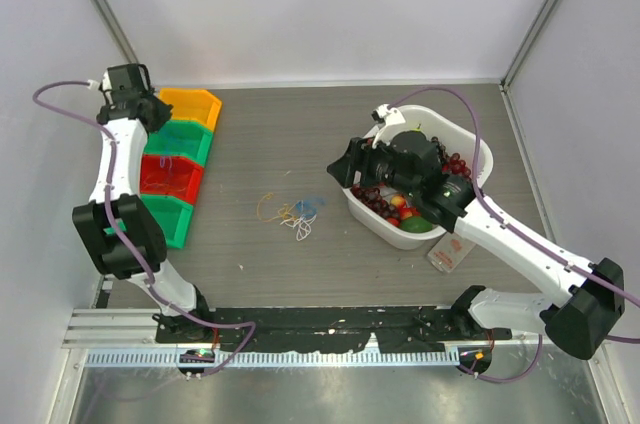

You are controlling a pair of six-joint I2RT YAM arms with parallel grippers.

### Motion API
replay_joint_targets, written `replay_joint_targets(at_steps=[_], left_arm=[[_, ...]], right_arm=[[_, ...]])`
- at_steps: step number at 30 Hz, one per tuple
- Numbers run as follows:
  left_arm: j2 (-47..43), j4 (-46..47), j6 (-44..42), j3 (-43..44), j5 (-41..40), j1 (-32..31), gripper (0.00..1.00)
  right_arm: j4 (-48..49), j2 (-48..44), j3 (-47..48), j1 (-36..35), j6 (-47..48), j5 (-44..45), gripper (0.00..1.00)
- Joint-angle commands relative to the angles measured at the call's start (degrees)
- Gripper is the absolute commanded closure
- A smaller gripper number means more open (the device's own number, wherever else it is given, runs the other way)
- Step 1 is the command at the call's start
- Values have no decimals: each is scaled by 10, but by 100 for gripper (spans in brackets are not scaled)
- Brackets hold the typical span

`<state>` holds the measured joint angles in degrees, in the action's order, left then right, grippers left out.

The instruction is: Untangle the cables

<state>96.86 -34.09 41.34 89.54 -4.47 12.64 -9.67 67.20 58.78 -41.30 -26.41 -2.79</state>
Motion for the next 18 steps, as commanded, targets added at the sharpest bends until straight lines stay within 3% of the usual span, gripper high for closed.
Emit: replay_joint_targets(at_steps=[1,5,18], left_arm=[[-68,42,-4,26,4,7,100],[-93,49,4,35,14,8,100],[-33,59,8,76,19,12,100]], right_arm=[[28,-4,-10,-4,34,22,32],[44,15,-17,-2,38,14,32],[58,13,-35,9,29,-7,32]])
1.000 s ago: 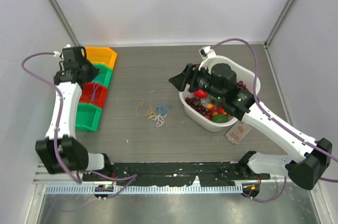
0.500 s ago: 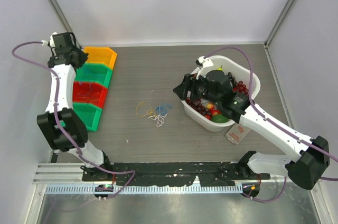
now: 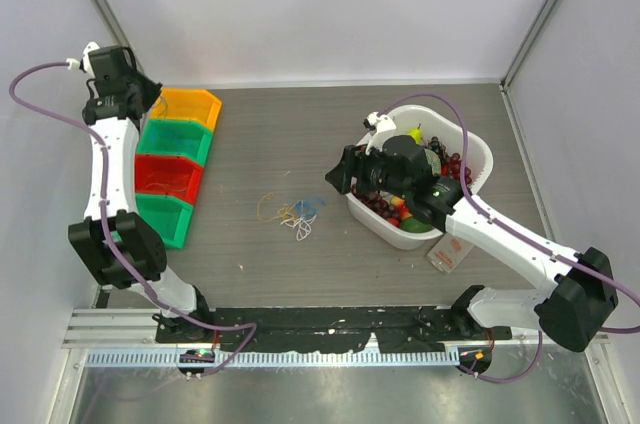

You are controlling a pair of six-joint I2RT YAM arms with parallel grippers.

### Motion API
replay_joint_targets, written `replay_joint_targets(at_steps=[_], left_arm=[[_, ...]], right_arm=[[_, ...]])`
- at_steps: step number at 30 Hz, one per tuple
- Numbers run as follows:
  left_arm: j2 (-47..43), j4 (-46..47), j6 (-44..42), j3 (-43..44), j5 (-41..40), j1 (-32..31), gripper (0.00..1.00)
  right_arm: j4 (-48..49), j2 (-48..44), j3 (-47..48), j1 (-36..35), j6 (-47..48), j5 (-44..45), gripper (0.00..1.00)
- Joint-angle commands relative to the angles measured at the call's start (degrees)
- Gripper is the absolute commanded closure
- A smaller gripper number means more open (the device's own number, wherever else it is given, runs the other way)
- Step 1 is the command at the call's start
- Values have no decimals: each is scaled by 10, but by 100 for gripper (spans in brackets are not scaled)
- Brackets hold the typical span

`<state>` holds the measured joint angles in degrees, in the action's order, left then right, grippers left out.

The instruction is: Untangle the cables

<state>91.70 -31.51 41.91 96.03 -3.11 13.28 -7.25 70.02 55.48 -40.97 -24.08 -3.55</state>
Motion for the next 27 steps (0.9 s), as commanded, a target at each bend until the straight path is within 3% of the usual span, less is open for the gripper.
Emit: replay_joint_targets(at_steps=[1,9,17,27], left_arm=[[29,33,3,11,7,6,100],[125,32,14,12,-3,18,100],[252,-72,185,93,-79,23,100],[294,-67,297,67,-160,22,100]], right_arm=[[33,-16,-3,6,6,1,32],[31,-20,-13,10,6,7,32],[31,-18,-20,18,7,11,32],[32,-11,-27,23,10,11,32]])
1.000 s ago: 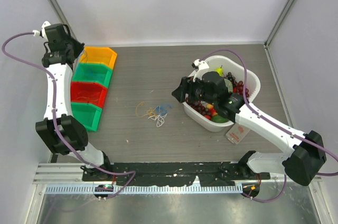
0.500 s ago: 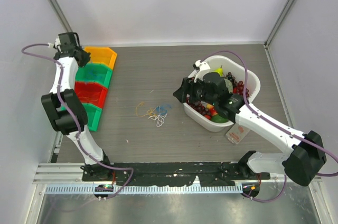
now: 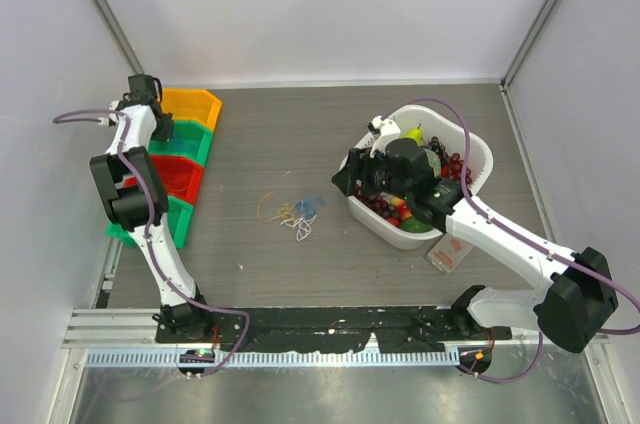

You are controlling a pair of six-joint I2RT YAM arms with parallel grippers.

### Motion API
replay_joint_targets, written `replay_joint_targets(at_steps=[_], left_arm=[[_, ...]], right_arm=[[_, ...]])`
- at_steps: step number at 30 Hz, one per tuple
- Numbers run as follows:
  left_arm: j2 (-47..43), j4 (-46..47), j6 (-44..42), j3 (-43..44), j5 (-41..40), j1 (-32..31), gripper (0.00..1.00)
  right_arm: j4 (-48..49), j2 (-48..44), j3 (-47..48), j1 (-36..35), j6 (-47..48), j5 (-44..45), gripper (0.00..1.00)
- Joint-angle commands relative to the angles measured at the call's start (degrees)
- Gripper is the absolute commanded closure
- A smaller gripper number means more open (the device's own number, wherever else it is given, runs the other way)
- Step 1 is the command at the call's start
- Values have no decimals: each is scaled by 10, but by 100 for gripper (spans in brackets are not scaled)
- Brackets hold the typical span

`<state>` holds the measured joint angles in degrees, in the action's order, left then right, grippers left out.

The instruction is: Untangle the cables

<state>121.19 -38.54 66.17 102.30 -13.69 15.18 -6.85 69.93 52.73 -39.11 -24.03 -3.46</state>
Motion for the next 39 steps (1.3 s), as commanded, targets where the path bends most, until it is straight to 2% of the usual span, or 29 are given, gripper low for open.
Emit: replay_joint_targets(at_steps=[1,8,9,15,18,19,20,21,25,27,30,34,36,39], left_arm=[[3,4,54,-1,-56,4,100],[-8,39,-49,4,-55,1,100],[-16,40,-54,1,-58,2,97],[-53,19,-100,17,-65,0,55],[-75,6,-122,27,-73,0,40],[-85,4,-129,27,-71,0,32],[-93,3,-133,27,-66,0,19],[-103,2,-138,26,-62,0,15],[-146,-9,-140,16,-24,0,13],[-179,-15,-135,-2,8,0,7],[-248,11,-144,-80,89,-11,8],[-379,72,-215,-238,183,-94,11],[-433,94,-249,-320,214,-146,16],[-492,111,-277,-440,241,-260,24]], right_arm=[[28,-10,1,5,9,11,32],[37,-1,1,6,6,-3,32],[39,-1,-1,6,4,-3,32],[46,-1,-6,6,-13,-16,32],[42,-9,-8,6,-18,-15,32],[39,-12,-9,6,-18,-13,32],[36,-15,-8,5,-18,-13,32],[31,-16,-7,6,-16,-11,32],[5,-16,4,5,-8,-12,32],[-11,-9,10,4,5,-20,32],[-31,1,19,-37,35,-9,32],[-61,30,61,-128,61,71,33],[-58,42,67,-169,52,89,33],[-40,66,63,-199,33,90,34]])
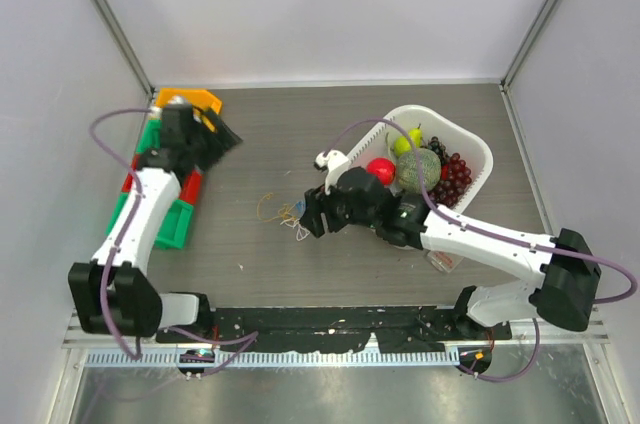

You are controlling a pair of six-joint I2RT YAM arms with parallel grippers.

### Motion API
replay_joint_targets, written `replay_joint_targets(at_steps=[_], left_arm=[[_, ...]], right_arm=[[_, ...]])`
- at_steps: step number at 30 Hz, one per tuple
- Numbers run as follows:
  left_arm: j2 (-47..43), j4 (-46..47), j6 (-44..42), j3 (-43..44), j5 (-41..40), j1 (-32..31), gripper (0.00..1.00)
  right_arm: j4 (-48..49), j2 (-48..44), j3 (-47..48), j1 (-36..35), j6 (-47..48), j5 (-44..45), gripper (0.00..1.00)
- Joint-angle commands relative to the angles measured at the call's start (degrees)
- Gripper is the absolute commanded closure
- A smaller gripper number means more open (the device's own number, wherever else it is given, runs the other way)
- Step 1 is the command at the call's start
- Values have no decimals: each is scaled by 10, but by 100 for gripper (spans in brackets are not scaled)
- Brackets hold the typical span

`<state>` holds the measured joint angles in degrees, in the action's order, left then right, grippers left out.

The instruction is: Untangle the cables

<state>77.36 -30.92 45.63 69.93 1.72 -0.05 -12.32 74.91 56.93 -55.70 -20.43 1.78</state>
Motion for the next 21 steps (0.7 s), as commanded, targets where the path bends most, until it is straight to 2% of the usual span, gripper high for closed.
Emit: replay_joint_targets(at_steps=[1,4,5,6,7,11,14,17,21], left_arm=[[-65,32,-81,-139,78,-137,26],[-92,26,-106,-196,17,-208,31],[-99,21,-112,-209,-12,-226,47],[-103,17,-119,-221,-52,-236,56],[-103,15,-132,-227,-74,-247,59],[-71,7,-172,-227,-172,-303,55],[-32,15,-224,-216,-225,-354,46],[15,24,-300,-207,-242,-396,35],[99,-1,-335,-171,-272,-413,32]], right_arm=[[29,22,14,-39,-17,36,35],[57,38,-7,-40,-39,28,38],[72,43,-15,-40,-44,23,39],[78,44,-19,-41,-50,19,40],[89,48,-24,-40,-50,16,40],[94,58,-23,-39,-51,-2,41],[99,52,-30,-39,-49,-4,41],[95,38,-33,-38,-47,-5,41],[92,5,-39,-32,-47,-9,41]])
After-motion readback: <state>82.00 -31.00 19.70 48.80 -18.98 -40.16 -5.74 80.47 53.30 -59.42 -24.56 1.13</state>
